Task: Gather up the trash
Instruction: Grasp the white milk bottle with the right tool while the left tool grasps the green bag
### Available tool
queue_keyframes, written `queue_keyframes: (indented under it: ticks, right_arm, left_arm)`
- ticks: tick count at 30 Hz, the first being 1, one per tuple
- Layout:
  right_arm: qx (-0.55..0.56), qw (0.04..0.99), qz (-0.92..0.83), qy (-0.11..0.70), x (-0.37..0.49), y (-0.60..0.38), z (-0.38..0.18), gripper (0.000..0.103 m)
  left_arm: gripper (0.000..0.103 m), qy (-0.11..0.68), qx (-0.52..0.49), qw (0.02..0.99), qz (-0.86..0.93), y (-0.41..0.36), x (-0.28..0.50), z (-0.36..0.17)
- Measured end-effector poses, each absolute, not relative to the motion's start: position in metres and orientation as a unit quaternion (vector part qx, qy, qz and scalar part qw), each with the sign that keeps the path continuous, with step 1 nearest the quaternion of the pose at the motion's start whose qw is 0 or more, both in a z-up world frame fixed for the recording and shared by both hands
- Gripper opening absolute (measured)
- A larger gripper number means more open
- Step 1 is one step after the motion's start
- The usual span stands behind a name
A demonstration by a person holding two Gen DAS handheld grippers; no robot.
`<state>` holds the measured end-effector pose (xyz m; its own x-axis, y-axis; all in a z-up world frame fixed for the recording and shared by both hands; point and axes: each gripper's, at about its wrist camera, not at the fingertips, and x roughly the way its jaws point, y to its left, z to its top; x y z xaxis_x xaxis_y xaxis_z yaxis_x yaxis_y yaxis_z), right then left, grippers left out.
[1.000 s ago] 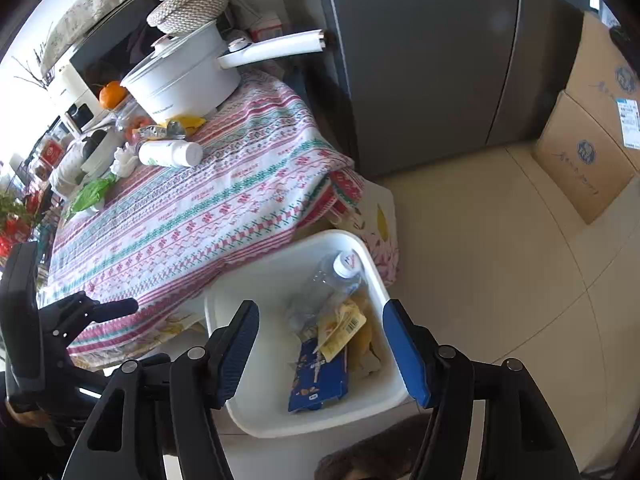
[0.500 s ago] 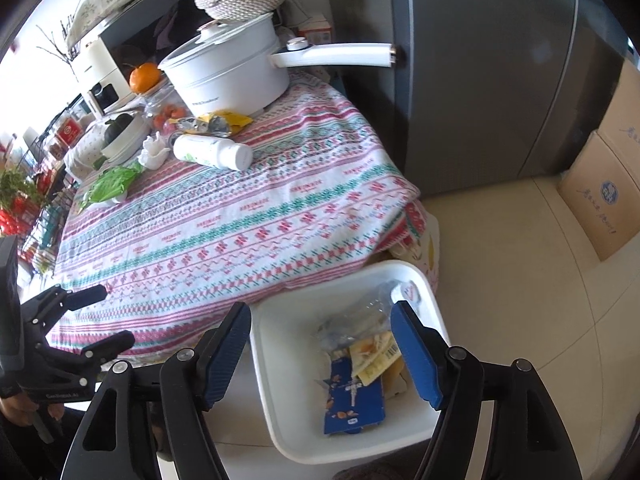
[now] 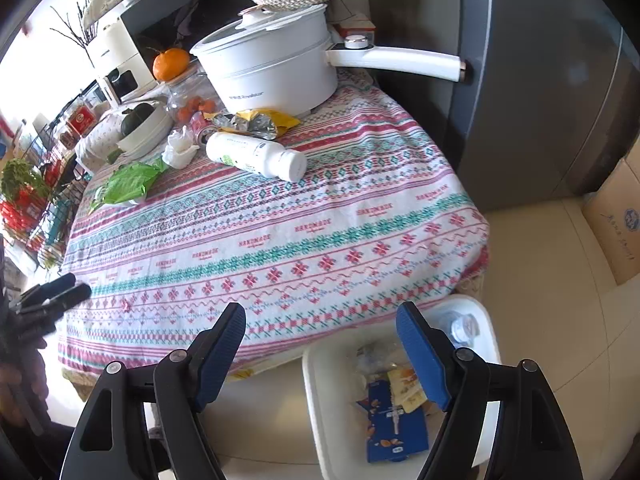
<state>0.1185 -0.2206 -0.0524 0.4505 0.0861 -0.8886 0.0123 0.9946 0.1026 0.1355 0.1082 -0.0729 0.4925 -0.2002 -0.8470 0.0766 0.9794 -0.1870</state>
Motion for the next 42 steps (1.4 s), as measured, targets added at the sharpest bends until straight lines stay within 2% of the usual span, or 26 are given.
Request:
queue_keyframes:
  ticks: [11, 17, 23, 24, 25, 26, 27, 32, 37, 42]
  right_arm:
    - [0.034, 0.853, 0.023, 0.52, 0.147, -0.18, -0.065, 0.079]
    - [0.02, 0.856, 0.023, 0.516, 0.16, -0.162, -0.074, 0.08]
    - [-0.031, 0.864, 0.025, 0.502, 0.173, -0.142, -0.081, 0.08]
    - [-0.039, 0.866, 0.027, 0.498, 0.175, -0.14, -0.081, 0.08]
    - [-0.049, 0.868, 0.03, 0.494, 0.177, -0.139, -0.081, 0.08]
    - [-0.061, 0.87, 0.033, 0.489, 0.18, -0.136, -0.081, 0.08]
    - [-0.075, 0.872, 0.035, 0.483, 0.184, -0.134, -0.082, 0.08]
    - [-0.124, 0.872, 0.04, 0.472, 0.206, -0.129, -0.088, 0.081]
    - [-0.103, 0.874, 0.05, 0.472, 0.234, -0.142, -0.095, 0.081]
    - [-0.1, 0.871, 0.065, 0.477, 0.263, -0.154, -0.112, 0.081]
  left_arm:
    - [0.085, 0.438, -0.26, 0.861, 0.002, 0.2, 0.196, -0.1]
    - [0.073, 0.412, -0.319, 0.852, 0.047, 0.223, 0.223, -0.116]
    - [0.039, 0.396, -0.381, 0.834, 0.058, 0.231, 0.236, -0.128]
    - [0.03, 0.394, -0.379, 0.835, 0.056, 0.23, 0.237, -0.127]
    - [0.012, 0.394, -0.376, 0.837, 0.053, 0.229, 0.239, -0.127]
    - [0.002, 0.397, -0.372, 0.837, 0.05, 0.228, 0.24, -0.126]
    - [0.0, 0.4, -0.368, 0.838, 0.044, 0.226, 0.241, -0.124]
    - [0.0, 0.416, -0.304, 0.857, 0.012, 0.211, 0.235, -0.104]
    - [0.0, 0.428, -0.238, 0.871, -0.028, 0.2, 0.218, -0.08]
    - [0.0, 0.452, -0.218, 0.864, -0.048, 0.207, 0.203, -0.076]
